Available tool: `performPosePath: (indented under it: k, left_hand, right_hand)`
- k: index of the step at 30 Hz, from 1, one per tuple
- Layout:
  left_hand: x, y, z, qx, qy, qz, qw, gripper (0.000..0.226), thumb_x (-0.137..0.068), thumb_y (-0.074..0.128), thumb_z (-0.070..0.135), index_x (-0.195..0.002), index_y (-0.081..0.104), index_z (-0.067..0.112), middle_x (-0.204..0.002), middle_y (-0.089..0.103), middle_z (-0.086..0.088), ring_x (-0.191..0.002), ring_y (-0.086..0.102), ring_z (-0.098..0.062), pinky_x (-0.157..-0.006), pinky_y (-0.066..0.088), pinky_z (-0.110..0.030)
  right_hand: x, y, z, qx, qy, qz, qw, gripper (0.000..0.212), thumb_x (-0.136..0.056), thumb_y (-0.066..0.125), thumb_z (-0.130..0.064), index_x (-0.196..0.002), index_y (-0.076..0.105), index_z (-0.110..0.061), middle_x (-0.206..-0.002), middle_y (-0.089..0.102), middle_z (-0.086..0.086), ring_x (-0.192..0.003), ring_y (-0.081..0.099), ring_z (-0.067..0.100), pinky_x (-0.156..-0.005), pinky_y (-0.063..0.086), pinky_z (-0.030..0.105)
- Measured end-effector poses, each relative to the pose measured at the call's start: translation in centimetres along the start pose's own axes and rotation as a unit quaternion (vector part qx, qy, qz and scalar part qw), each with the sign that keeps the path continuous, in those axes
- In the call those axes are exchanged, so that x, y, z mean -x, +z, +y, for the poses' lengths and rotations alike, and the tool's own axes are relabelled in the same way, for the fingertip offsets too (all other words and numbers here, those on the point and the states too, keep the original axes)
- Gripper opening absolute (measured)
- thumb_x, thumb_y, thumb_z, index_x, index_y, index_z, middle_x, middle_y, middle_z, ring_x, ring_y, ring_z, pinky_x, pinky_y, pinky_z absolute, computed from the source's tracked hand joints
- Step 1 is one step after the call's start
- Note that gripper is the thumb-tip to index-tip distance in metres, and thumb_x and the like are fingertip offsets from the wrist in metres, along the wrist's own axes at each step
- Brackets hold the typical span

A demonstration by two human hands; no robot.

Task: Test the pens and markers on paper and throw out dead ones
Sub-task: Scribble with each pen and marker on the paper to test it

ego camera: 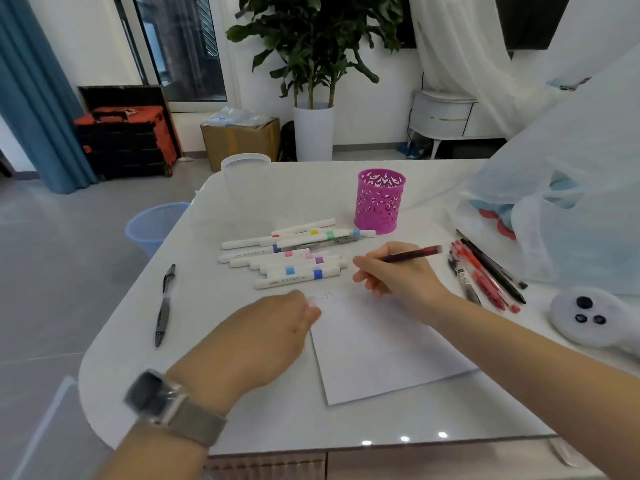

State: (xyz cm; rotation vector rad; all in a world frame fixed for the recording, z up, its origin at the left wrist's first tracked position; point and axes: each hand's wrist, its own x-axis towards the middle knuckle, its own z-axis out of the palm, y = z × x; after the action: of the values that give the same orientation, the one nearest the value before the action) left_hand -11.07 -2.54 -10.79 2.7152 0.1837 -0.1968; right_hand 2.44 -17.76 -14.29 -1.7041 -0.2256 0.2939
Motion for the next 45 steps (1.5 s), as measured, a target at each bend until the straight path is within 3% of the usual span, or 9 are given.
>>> performPosePath:
  k: [3, 7, 13, 20, 24, 30, 35, 40, 45]
  left_hand:
    - [-0.3, 1.8, 1.1, -0.048, 0.001, -0.030, 0.998, 0.024, -0.100, 0.031, 0.041, -0.094, 0.038, 0.019, -0.091, 0.051, 0.001, -0.082, 0.048, -0.017, -0.070, 0.038, -0.030]
    - [-0.3, 3.2, 1.5, -0.085, -0.024, -0.073, 0.993, 0.024, -0.097, 0.041, 0.040, -0.101, 0.040, 0.016, -0.086, 0.043, 0.003, -0.082, 0.046, -0.016, -0.069, 0.034, -0.026]
    - [-0.9, 3.2, 1.6, -0.100, -0.052, -0.117, 0.987, 0.032, -0.097, 0.043, 0.037, -0.115, 0.052, 0.013, -0.124, 0.055, -0.003, -0.110, 0.054, -0.022, -0.083, 0.040, -0.029]
    - [-1.1, 3.0, 1.6, -0.089, -0.059, -0.131, 0.986, 0.034, -0.097, 0.043, 0.038, -0.119, 0.053, 0.014, -0.134, 0.051, -0.001, -0.115, 0.052, -0.021, -0.092, 0.043, -0.031]
    - [-1.0, 3.1, 1.5, -0.081, -0.055, -0.130, 0.987, 0.036, -0.096, 0.044, 0.039, -0.120, 0.053, 0.014, -0.136, 0.050, -0.001, -0.115, 0.052, -0.020, -0.094, 0.043, -0.032]
    - [-1.1, 3.1, 1.6, -0.087, -0.057, -0.134, 0.986, 0.031, -0.095, 0.046, 0.041, -0.107, 0.054, 0.013, -0.125, 0.054, -0.002, -0.107, 0.054, -0.021, -0.087, 0.043, -0.031]
    - [-1.1, 3.1, 1.5, -0.083, -0.055, -0.133, 0.986, 0.032, -0.095, 0.045, 0.041, -0.109, 0.054, 0.013, -0.124, 0.055, -0.002, -0.107, 0.054, -0.021, -0.087, 0.044, -0.031]
    - [-1.1, 3.0, 1.6, -0.086, -0.056, -0.133, 0.986, 0.033, -0.095, 0.046, 0.042, -0.108, 0.054, 0.013, -0.096, 0.048, 0.000, -0.100, 0.055, -0.021, -0.078, 0.040, -0.028]
    - [-0.9, 2.9, 1.4, -0.083, -0.054, -0.136, 0.986, 0.028, -0.094, 0.047, 0.043, -0.091, 0.050, 0.016, -0.104, 0.054, -0.001, -0.094, 0.055, -0.020, -0.074, 0.039, -0.027]
  right_hand:
    - [-0.6, 1.7, 0.7, 0.043, -0.049, 0.051, 0.997, 0.027, -0.086, 0.067, -0.020, -0.066, 0.053, -0.011, -0.057, 0.067, 0.007, -0.042, 0.051, 0.009, -0.040, 0.040, 0.020]
    - [-1.2, 3.3, 1.5, 0.106, -0.118, 0.067, 0.985, 0.037, -0.083, 0.065, -0.016, -0.052, 0.044, -0.015, -0.045, 0.055, -0.005, -0.050, 0.057, 0.012, -0.052, 0.045, 0.021]
    - [-1.8, 3.5, 2.7, 0.130, -0.128, 0.051, 0.982, 0.031, -0.081, 0.060, -0.006, -0.055, 0.042, -0.011, -0.044, 0.051, -0.006, -0.050, 0.061, 0.010, -0.052, 0.046, 0.019]
    - [-2.0, 3.5, 2.8, 0.160, -0.141, 0.040, 0.976, 0.033, -0.079, 0.057, -0.004, -0.051, 0.041, -0.013, -0.042, 0.049, -0.007, -0.046, 0.055, 0.006, -0.053, 0.048, 0.022]
    - [-2.2, 3.7, 2.9, 0.191, -0.151, 0.023, 0.970, 0.027, -0.078, 0.058, -0.007, -0.056, 0.043, -0.004, -0.052, 0.047, 0.008, -0.053, 0.052, 0.018, -0.058, 0.050, 0.036]
    - [-2.5, 3.6, 3.1, 0.188, -0.159, 0.017, 0.969, 0.030, -0.075, 0.056, -0.006, -0.053, 0.036, -0.008, -0.054, 0.037, 0.010, -0.055, 0.043, 0.020, -0.058, 0.037, 0.029]
    - [-2.4, 3.6, 3.1, 0.182, -0.170, 0.014, 0.968, 0.032, -0.076, 0.054, -0.004, -0.053, 0.034, -0.013, -0.054, 0.032, 0.009, -0.055, 0.038, 0.019, -0.057, 0.033, 0.028]
    - [-2.4, 3.4, 3.1, 0.173, -0.166, -0.010, 0.971, 0.030, -0.076, 0.054, -0.003, -0.054, 0.035, -0.009, -0.054, 0.032, 0.009, -0.054, 0.039, 0.020, -0.057, 0.034, 0.029]
    - [-2.1, 2.6, 2.2, 0.040, -0.098, 0.041, 0.994, 0.035, -0.080, 0.056, 0.000, -0.053, 0.037, -0.012, -0.043, 0.043, 0.001, -0.040, 0.045, 0.010, -0.044, 0.037, 0.019]
